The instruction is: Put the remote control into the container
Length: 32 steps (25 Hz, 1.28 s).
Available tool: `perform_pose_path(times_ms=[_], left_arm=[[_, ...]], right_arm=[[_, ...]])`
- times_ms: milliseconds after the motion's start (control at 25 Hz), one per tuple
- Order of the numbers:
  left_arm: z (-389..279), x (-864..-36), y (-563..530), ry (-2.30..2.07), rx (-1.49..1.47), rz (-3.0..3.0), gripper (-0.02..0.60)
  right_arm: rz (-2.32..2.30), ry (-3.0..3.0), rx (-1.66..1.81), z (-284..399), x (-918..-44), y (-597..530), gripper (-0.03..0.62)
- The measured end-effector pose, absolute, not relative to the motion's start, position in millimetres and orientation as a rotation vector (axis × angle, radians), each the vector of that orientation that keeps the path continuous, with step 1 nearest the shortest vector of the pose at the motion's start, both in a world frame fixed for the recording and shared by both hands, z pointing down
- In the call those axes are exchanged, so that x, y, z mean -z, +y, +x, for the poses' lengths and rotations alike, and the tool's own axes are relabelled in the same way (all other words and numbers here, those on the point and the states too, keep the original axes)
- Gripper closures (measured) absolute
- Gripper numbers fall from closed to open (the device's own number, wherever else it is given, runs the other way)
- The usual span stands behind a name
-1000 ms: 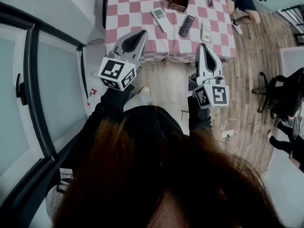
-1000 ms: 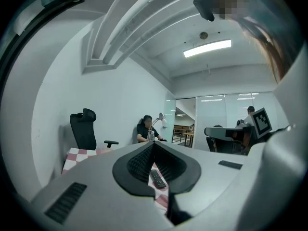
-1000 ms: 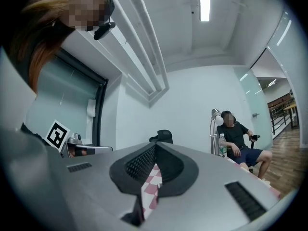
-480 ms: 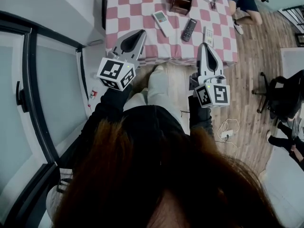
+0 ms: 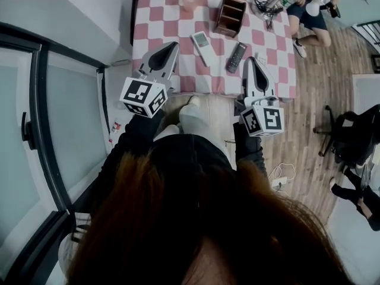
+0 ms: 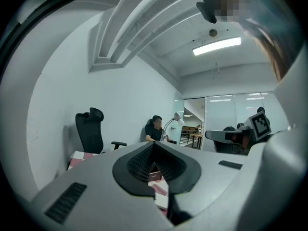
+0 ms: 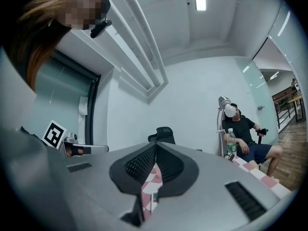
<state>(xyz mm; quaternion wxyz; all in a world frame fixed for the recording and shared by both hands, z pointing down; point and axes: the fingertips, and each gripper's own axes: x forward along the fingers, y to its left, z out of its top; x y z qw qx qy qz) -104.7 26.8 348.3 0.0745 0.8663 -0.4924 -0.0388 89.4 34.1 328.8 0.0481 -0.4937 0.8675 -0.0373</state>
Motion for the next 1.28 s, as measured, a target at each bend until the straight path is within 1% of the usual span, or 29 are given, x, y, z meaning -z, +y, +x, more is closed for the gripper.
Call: perform_pose_path(times_ms=[440, 760, 1000, 1280], left_arm=[[-87, -336, -46, -1.544, 0.135, 2.589, 0.572], [-74, -336, -82, -1.576, 0.143, 2.575, 0.572], [-62, -337, -100, -1.545, 0.196, 2.585, 0.572], [-56, -344, -119, -1.543, 0.155, 2.578, 0.572]], right_arm=[[-1.427, 2.659, 0.104, 103, -310, -51, 0.576], [-1.406, 2.673, 0.123, 121, -313, -87, 0.576], [-1.455, 2.671, 0.224, 135, -325, -103, 0.576], [-1.521, 2.686, 0.349, 140, -352, -113, 0.576]])
